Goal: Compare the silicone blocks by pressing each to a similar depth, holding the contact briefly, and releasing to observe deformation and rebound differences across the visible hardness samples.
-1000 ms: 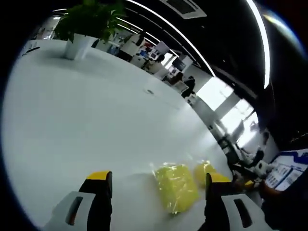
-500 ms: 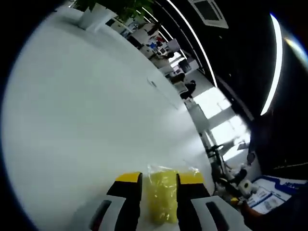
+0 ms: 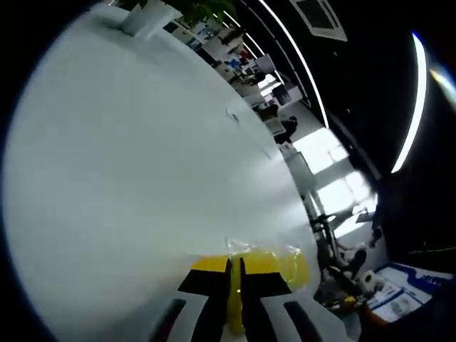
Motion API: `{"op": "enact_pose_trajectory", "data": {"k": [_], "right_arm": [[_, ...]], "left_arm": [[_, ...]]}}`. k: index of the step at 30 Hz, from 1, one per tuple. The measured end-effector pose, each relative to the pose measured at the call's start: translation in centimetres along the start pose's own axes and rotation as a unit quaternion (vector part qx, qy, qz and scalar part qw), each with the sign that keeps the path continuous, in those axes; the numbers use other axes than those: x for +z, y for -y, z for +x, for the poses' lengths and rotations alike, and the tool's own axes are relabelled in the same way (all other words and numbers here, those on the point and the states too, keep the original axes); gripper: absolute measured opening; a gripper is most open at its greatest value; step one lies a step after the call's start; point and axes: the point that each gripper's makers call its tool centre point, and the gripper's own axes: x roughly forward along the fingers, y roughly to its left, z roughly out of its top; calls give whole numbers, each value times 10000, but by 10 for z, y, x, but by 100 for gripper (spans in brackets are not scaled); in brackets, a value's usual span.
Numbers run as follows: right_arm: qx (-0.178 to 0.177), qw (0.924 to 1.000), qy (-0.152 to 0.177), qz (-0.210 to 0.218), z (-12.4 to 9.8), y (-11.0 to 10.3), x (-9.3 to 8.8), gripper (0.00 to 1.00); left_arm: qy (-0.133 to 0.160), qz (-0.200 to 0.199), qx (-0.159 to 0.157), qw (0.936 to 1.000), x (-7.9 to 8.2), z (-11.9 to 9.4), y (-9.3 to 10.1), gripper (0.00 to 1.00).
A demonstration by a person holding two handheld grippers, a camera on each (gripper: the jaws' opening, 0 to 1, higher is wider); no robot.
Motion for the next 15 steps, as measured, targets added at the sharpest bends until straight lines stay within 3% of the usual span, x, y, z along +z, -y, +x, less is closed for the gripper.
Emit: {"op": "enact_pose_trajectory", "data": {"k": [7,15], "right_arm": [[5,10000,9,-24,2,0,2,96],[53,10000,-28,-61,4,-5,1,96]], "left_arm": [[-310,961,348,9943,-4,5,1,0],[-517,733,430,9950,-4,4,4,0]]}}
